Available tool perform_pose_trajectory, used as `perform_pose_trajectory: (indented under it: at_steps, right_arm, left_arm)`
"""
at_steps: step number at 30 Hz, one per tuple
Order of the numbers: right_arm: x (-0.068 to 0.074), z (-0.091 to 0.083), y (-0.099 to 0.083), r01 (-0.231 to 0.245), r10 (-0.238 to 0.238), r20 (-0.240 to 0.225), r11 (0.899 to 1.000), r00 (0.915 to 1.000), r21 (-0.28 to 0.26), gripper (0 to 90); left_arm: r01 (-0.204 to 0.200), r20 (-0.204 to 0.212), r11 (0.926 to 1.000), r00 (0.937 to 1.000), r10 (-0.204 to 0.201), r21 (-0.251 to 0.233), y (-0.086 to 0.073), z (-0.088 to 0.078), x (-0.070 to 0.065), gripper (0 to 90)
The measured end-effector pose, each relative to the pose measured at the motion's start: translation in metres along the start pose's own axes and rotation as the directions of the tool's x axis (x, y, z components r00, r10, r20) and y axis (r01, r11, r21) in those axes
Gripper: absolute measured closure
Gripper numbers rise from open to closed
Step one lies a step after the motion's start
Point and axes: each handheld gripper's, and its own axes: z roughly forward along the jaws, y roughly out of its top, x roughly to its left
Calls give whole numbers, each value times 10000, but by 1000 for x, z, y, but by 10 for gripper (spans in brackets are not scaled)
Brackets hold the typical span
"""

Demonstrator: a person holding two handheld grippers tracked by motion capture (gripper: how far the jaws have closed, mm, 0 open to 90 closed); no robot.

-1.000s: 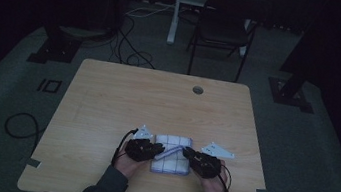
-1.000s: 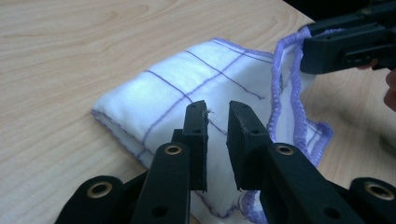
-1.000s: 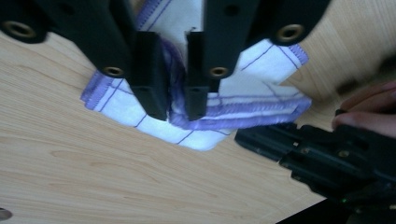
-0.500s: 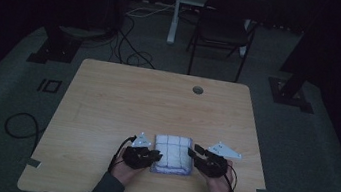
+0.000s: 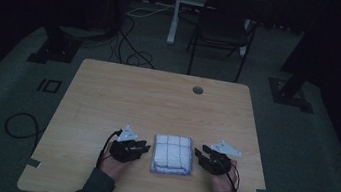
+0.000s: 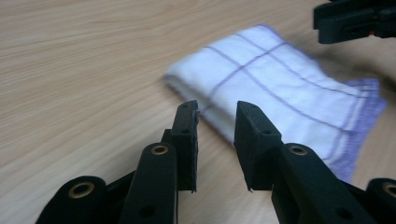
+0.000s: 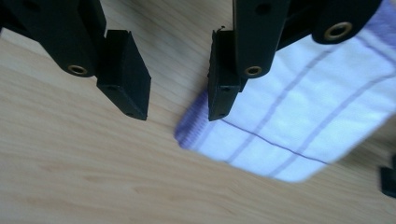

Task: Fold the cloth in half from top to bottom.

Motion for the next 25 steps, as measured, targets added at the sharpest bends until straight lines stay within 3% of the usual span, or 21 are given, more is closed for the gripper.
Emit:
perform_pose_trajectory:
  at_steps: [12,25]
  right_arm:
    - [-17,3,-3,-313,285,821,9990,9962,329,576]
    - [-32,1,-6,-893,850,1125,9955,9900,332,572]
  left_arm:
    - [310,-751,9995,9967,-303,86,-4,-5,20,652]
    - [773,-1383,9970,9875,-756,73,-5,-12,39,617]
